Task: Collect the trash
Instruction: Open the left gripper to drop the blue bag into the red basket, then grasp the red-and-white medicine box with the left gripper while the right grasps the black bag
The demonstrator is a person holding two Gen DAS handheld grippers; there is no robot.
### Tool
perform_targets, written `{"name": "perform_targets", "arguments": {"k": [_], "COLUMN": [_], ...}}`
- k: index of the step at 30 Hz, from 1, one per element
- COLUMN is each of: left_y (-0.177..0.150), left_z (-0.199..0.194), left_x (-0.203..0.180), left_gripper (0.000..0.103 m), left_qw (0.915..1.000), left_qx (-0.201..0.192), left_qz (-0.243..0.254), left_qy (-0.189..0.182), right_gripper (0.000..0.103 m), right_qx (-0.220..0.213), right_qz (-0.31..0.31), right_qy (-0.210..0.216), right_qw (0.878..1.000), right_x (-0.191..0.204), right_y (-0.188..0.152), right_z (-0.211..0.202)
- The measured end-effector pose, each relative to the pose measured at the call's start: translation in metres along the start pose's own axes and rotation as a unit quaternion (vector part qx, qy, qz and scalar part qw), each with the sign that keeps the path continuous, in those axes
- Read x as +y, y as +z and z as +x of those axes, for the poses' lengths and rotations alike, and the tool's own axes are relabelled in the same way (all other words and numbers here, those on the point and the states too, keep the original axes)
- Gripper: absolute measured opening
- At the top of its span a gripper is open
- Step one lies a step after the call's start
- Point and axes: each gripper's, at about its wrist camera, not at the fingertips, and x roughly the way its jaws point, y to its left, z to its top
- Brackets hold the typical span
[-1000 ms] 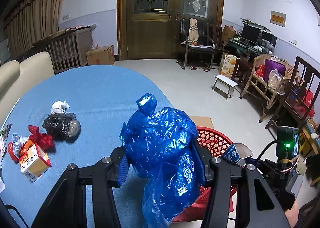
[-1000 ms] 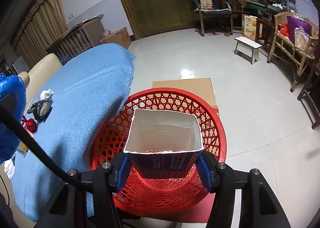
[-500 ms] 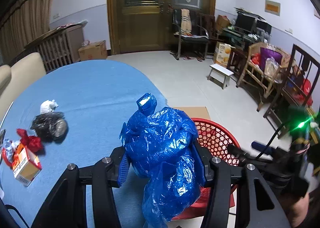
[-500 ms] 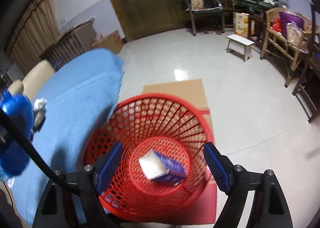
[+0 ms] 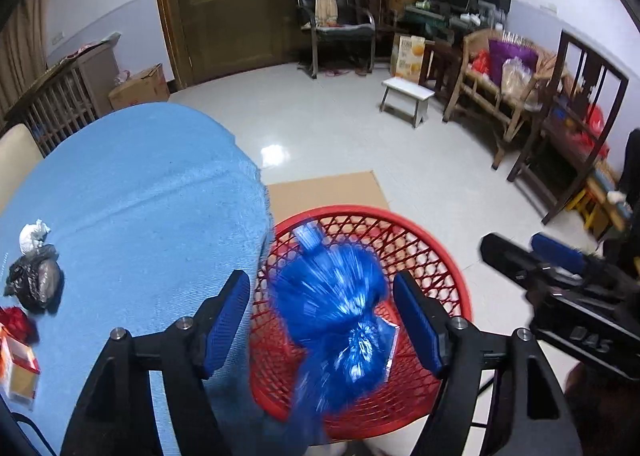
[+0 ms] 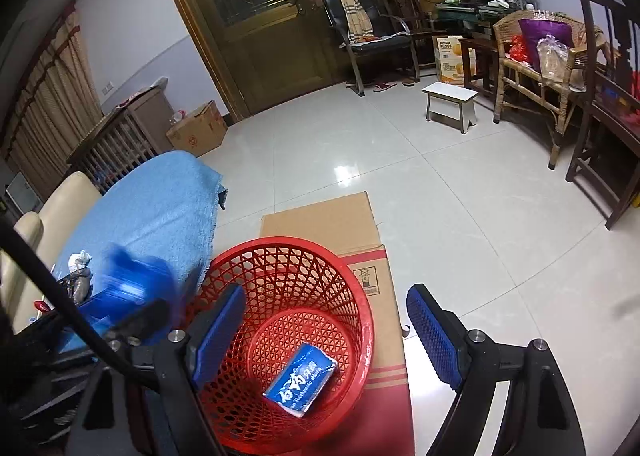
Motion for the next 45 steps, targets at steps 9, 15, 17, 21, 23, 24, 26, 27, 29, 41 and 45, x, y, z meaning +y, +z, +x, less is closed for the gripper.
{"name": "perform_targets", "arguments": {"k": [9,15,17,21,23,24,26,27,29,41,45], "left_y": [-0.019,-0.062,-0.078,-0.11,-0.124,-0.132,-0.145,-0.151,-0.16,-0.146,-0.136], "left_z": [-0.044,-0.073,-0.084,-0.105,-0.115,-0.121,-0.13,-0.134,-0.141,-0.121,-0.1], "left_x": [0.056,0.116,0.137,0.185,0.208,0.22,0.242,0.252,0.269,0.338,0.341], "left_gripper": [0.077,0.078,0.078,0.078,0.078,0.078,0.078,0.078,0.079,0.081,0.081], "left_qw": [0.9969,0.9885,0.983,0.9666,0.9558,0.9493,0.9386,0.9343,0.9318,0.9892,0.9943], "left_qx": [-0.034,-0.032,-0.034,-0.042,-0.047,-0.051,-0.058,-0.06,-0.068,-0.032,-0.007], "left_qz": [-0.07,-0.132,-0.159,-0.222,-0.253,-0.269,-0.294,-0.304,-0.308,-0.118,-0.083], "left_qy": [0.017,0.066,0.085,0.121,0.142,0.154,0.17,0.176,0.179,0.081,0.068], "right_gripper": [0.085,0.085,0.085,0.085,0.085,0.085,0.085,0.085,0.085,0.085,0.085], "right_qx": [-0.001,0.009,0.016,0.026,0.028,0.029,0.032,0.035,0.043,0.066,0.07], "right_qz": [-0.009,-0.042,-0.058,-0.104,-0.124,-0.133,-0.157,-0.167,-0.19,-0.257,-0.26], "right_qy": [0.006,0.035,0.044,0.07,0.083,0.088,0.098,0.103,0.112,0.132,0.128], "right_qw": [1.0,0.998,0.997,0.992,0.988,0.987,0.982,0.98,0.974,0.955,0.955], "right_x": [0.012,0.052,0.07,0.119,0.14,0.151,0.174,0.184,0.201,0.251,0.249], "right_y": [0.001,-0.007,-0.011,-0.024,-0.03,-0.033,-0.041,-0.046,-0.055,-0.09,-0.091], "right_z": [-0.002,0.004,0.008,0.009,0.006,0.005,0.003,0.002,0.0,-0.009,-0.012]}}
